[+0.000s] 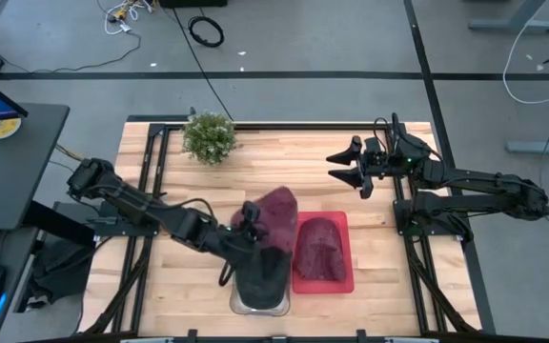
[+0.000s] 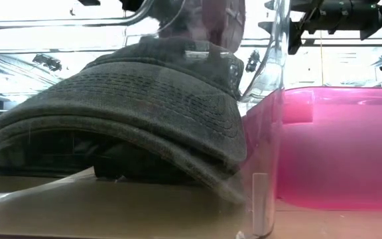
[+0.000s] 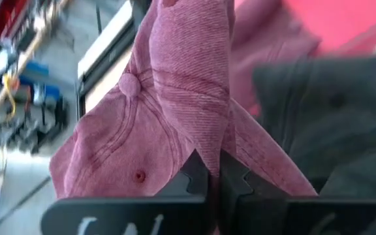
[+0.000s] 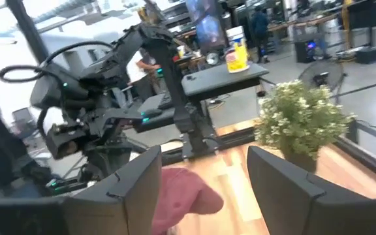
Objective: Pick & Place hat
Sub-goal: Put the red cap in the red bin
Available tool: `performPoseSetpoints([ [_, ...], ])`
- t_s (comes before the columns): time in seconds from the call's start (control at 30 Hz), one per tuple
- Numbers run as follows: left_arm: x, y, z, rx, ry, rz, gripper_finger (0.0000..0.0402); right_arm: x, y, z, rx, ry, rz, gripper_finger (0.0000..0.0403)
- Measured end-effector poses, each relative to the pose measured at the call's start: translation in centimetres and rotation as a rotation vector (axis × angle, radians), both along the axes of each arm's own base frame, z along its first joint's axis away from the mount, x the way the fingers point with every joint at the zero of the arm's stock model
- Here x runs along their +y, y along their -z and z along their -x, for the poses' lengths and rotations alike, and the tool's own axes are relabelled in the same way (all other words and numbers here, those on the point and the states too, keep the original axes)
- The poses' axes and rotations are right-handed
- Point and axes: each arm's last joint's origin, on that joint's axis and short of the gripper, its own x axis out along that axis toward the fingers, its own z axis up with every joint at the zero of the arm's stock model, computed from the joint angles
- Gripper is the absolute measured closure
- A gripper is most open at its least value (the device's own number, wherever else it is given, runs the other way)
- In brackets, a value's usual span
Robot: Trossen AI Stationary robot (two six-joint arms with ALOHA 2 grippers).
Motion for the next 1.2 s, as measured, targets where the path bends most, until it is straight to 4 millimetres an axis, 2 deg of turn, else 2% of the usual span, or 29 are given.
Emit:
performPoseSetpoints([
  [0.2, -1.6, -0.9, -0.3, -0.068, 0.213, 0.008, 0.0399, 0.5, -0.2, 0.1, -0.015, -0.174, 0.020, 0.0172],
  [0.33, -1.8, -1.4, -1.1, -0.137, 0.309, -0.007, 0.0399, 1.0, -0.3, 0.0, -0.032, -0.237, 0.032, 0.0172],
  [0.43, -1.5, -0.6, -2.2, -0.136, 0.391, -0.027, 0.0399, 1.7, -0.4, -0.1, -0.042, -0.277, 0.069, 0.0172],
  [0.6, -1.5, 1.9, -4.0, -0.084, 0.554, -0.123, 0.0399, 3.1, -0.3, -0.3, -0.044, -0.360, 0.095, 0.0172],
  [0.77, -1.4, 2.8, -4.3, -0.044, 0.578, -0.186, 0.0399, 4.9, 0.9, -0.5, 0.063, -0.449, 0.096, 0.0172],
  [0.9, -1.5, 2.7, -4.3, -0.049, 0.588, -0.202, 0.0399, 5.9, 1.7, -1.0, 0.124, -0.377, 0.136, 0.0172],
  [1.0, -1.4, 2.7, -4.3, -0.051, 0.589, -0.206, 0.0399, 6.2, 2.3, -1.8, 0.157, -0.308, 0.173, 0.0172],
  [1.2, -1.0, 2.7, -4.5, -0.047, 0.570, -0.195, 0.0399, 6.9, 2.7, -4.5, 0.287, -0.321, 0.126, 0.0172],
])
